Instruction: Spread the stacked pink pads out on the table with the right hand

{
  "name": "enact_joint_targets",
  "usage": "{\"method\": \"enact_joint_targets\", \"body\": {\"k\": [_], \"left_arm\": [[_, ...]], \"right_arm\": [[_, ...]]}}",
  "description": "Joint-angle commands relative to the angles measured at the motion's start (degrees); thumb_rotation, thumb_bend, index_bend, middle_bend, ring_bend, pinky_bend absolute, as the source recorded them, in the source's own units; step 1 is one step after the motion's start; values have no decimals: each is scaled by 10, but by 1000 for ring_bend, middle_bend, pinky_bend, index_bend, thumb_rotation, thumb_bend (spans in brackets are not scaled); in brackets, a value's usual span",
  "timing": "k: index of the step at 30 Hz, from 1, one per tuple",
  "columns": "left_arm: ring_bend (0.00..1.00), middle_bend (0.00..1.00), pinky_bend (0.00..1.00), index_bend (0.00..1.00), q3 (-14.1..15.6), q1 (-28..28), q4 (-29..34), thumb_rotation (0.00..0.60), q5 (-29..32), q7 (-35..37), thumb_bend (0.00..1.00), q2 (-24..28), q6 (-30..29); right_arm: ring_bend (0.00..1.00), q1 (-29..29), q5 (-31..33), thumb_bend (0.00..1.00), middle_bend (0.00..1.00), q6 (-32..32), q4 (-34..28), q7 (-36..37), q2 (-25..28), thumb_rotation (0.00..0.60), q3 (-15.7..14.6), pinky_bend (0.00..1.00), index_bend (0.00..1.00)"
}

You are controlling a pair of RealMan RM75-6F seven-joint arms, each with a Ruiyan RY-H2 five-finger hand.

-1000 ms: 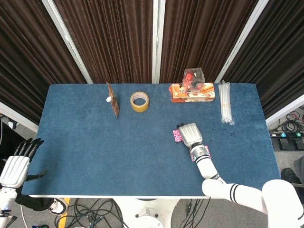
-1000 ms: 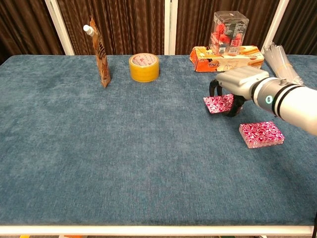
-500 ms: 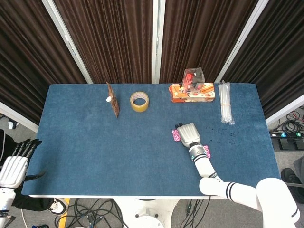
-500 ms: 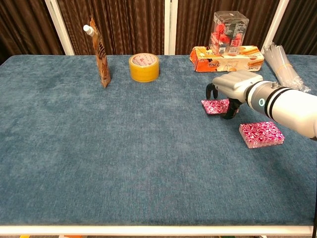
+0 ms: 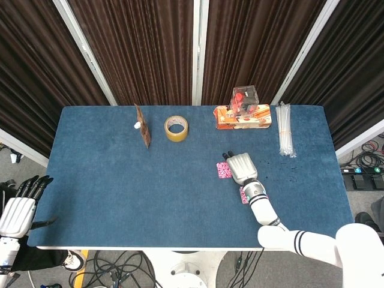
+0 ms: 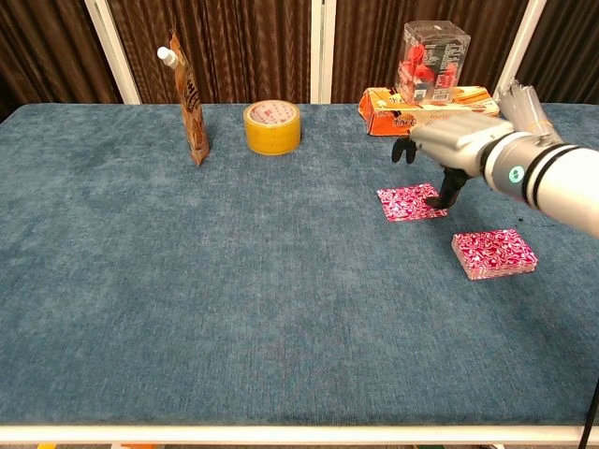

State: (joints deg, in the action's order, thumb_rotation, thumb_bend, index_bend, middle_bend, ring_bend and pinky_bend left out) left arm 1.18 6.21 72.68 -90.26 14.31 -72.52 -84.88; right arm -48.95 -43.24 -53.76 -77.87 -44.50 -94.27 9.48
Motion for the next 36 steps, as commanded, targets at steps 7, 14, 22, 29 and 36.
{"method": "enact_joint_targets", "body": {"k": [7, 14, 22, 29, 36], "left_arm": [[0, 89, 97, 113, 0, 2, 9, 600, -4, -11, 0, 2, -1], [0, 89, 97, 113, 1, 6, 17, 600, -9, -24, 0, 2, 2], [0, 90, 97, 112, 1, 9, 34, 600, -12, -45, 0, 3, 4], [0, 90, 97, 112, 2, 9, 37, 600, -9, -49, 0, 4, 8], [0, 89, 97, 113, 3, 8, 31, 600, -6, -42, 0, 2, 9]], "right_arm": [[752, 58, -53, 214, 233, -53, -116, 36, 100, 600, -44, 800, 193], [751, 114, -111, 197, 225, -77, -133, 78, 136, 600, -101, 800, 195], [751, 140, -161, 158, 208, -90, -138, 95, 156, 600, -121, 800, 197], [751, 147, -151, 155, 205, -68, -131, 97, 151, 600, -123, 800, 197], [752, 146, -150, 158, 205, -48, -113, 102, 133, 600, -115, 800, 197]]}}
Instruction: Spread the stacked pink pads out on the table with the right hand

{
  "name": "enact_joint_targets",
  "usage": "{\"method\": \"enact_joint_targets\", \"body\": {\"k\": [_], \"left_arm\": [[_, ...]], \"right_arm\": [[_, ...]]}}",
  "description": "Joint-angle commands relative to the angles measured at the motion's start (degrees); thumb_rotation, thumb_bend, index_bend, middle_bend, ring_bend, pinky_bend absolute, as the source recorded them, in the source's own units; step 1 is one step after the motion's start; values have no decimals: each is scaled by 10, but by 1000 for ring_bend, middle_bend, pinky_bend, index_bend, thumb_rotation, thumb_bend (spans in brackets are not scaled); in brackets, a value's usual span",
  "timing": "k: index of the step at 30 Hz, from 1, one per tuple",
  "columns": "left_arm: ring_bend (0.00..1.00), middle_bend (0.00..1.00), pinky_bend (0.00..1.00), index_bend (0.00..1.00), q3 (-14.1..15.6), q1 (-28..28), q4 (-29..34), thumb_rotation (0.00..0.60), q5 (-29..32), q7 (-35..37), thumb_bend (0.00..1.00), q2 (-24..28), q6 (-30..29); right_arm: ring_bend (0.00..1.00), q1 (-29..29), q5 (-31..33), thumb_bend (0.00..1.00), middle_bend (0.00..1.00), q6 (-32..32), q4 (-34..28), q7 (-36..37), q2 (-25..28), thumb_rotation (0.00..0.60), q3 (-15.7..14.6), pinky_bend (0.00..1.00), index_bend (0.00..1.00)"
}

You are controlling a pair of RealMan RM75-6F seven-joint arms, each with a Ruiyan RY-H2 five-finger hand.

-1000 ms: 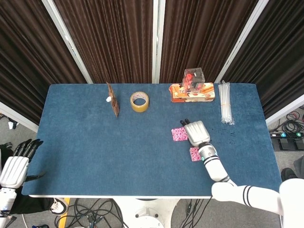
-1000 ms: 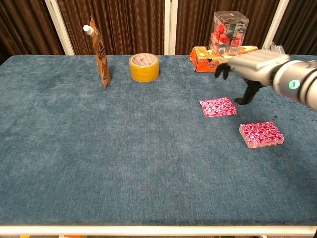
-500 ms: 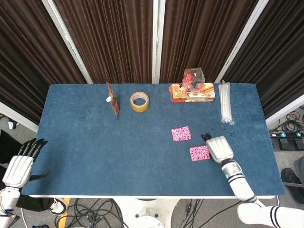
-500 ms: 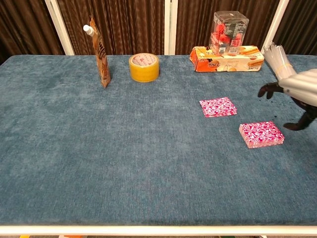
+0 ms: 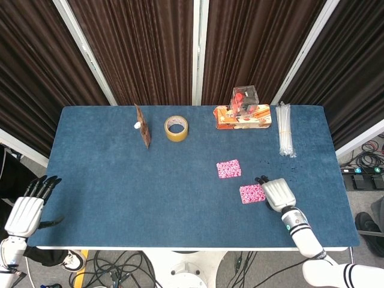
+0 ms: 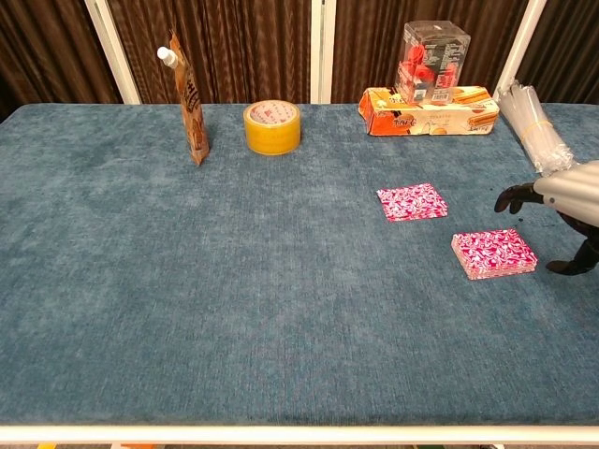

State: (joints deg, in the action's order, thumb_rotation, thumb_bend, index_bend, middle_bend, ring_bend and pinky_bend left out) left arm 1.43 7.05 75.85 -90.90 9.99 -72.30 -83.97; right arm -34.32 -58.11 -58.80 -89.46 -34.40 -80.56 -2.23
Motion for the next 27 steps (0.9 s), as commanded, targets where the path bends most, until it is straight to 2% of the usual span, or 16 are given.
{"method": "enact_joint_targets", "body": {"k": [1, 12, 27], "left_arm": [[0, 89, 97, 112, 0, 0, -2, 600, 1, 2, 0, 0, 0], [0, 89, 97, 113, 0, -2, -10, 600, 2, 12, 0, -2, -2], [0, 90, 97, 112, -1, -5, -19, 600, 5, 26, 0, -2, -7]], "right_arm": [[752, -1, -2, 158, 205, 4, 4, 1, -7, 600, 3, 800, 197], [752, -13, 12, 165, 204, 22, 23, -21, -38, 600, 18, 800, 196], [752, -21, 35, 179, 236, 27, 31, -50, -60, 600, 22, 800, 238]]}}
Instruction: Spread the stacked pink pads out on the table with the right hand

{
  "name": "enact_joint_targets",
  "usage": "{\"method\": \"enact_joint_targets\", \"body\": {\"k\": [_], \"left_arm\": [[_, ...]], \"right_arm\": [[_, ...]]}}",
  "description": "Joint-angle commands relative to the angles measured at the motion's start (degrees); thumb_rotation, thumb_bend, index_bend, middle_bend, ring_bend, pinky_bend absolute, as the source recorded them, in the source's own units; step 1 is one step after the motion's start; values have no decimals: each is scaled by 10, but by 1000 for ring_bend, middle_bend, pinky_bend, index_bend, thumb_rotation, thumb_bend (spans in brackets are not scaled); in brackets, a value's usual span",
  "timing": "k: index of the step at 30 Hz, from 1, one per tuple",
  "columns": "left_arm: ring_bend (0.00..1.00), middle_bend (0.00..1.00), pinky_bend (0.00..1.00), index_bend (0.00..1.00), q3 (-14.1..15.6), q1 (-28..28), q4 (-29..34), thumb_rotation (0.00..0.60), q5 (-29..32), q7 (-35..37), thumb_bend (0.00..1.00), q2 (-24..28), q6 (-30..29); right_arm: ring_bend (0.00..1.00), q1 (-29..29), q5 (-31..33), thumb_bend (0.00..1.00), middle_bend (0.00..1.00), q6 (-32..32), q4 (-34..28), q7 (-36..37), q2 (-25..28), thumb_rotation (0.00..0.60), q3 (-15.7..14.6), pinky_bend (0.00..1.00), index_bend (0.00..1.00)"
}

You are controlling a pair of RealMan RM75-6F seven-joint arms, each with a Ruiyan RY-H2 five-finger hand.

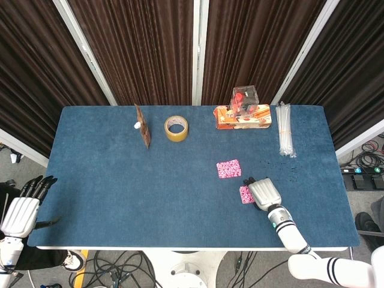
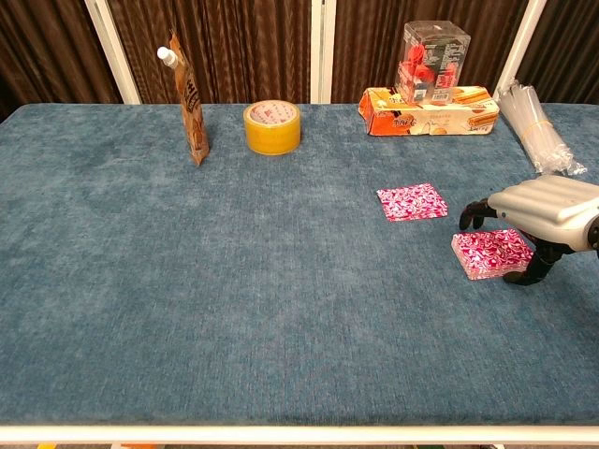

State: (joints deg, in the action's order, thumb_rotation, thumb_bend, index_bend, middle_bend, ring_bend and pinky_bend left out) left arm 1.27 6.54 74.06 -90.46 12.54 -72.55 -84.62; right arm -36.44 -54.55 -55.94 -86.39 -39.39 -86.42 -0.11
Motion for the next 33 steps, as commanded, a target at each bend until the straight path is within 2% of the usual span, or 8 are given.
{"method": "enact_joint_targets", "body": {"k": [1, 33], "left_arm": [[0, 89, 97, 113, 0, 0, -1, 600, 0, 1, 0, 0, 0], [0, 89, 97, 112, 0, -1, -6, 600, 2, 7, 0, -1, 3]], "right_arm": [[752, 0, -1, 183, 239, -3, 1, -1, -2, 600, 1, 800, 242], [752, 9, -1, 209, 347, -27, 6, -15, -16, 600, 5, 801, 376]]}}
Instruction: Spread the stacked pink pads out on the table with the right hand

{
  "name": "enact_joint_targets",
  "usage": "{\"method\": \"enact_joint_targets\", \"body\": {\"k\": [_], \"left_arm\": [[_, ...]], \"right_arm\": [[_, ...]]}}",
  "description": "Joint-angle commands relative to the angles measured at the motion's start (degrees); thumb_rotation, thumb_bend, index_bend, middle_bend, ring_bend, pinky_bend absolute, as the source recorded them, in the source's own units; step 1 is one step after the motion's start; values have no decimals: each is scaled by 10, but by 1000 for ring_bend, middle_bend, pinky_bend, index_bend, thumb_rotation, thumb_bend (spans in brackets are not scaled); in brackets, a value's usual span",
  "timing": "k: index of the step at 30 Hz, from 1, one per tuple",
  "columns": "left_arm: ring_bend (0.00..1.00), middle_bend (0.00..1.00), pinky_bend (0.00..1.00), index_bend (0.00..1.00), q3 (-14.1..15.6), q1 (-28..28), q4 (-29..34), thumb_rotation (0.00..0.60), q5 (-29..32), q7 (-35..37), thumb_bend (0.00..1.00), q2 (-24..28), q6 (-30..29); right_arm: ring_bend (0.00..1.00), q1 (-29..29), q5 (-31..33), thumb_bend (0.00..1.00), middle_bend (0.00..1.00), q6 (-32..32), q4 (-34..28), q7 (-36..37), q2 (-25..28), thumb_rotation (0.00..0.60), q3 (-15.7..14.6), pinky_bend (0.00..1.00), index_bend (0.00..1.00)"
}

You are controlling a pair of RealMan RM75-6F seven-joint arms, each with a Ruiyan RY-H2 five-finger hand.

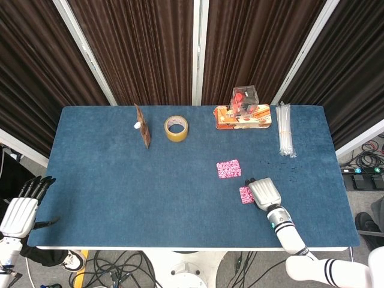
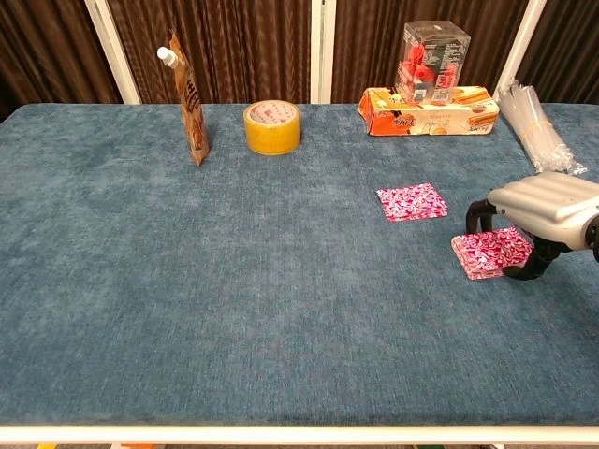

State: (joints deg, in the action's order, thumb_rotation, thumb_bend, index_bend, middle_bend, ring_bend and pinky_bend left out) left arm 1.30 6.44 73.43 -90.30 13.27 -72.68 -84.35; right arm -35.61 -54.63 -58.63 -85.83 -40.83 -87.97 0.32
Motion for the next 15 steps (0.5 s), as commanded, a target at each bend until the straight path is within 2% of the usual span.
{"method": "enact_joint_targets", "body": {"k": [1, 15], "left_arm": [[0, 89, 97, 112, 0, 0, 0, 600, 0, 0, 0, 0, 0], [0, 89, 97, 113, 0, 1, 1, 600, -1, 1, 0, 1, 2]], "right_arm": [[752, 0, 0, 209, 350, -1, 0, -1, 0, 600, 0, 801, 380], [752, 1, 3, 216, 395, -4, -6, -7, 3, 600, 5, 801, 435]]}}
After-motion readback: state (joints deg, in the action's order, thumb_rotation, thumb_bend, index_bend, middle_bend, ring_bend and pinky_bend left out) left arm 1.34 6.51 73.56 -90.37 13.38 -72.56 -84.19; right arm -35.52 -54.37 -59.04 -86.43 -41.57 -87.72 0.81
